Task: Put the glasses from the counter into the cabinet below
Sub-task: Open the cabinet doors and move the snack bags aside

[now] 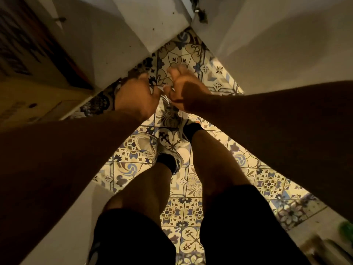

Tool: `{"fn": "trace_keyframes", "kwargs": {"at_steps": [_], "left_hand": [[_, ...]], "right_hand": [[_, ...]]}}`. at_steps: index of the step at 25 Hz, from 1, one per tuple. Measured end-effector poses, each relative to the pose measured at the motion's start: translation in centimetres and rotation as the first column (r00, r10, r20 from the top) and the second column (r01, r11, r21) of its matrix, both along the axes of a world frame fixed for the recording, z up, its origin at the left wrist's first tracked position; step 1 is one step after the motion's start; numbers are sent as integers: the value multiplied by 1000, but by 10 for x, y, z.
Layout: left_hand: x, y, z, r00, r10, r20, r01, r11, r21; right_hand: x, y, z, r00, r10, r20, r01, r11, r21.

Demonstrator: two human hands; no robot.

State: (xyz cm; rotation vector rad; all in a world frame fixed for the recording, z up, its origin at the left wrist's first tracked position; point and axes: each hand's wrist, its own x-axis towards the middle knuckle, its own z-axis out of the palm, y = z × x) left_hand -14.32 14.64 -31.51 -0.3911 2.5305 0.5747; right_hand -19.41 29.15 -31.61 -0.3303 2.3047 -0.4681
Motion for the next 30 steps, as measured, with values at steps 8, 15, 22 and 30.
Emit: {"fn": "trace_keyframes", "kwargs": {"at_steps": [8,15,22,30], "left_hand": [[38,4,131,997,30,70,-29,999,-14],[85,-1,250,991,114,76,-112,993,-25],[119,-16,332,957,279,82,-281,960,14],[112,-25,413,883,467,-47,-464,883,65]], "right_hand": [[32,22,111,999,36,11,-36,999,35],[74,13,235,1000,-6,1,6,1000,7],[87,2,325,992,127,-9,-127,992,-2],[56,-18,399,972,232,29,-229,971,-74]]}}
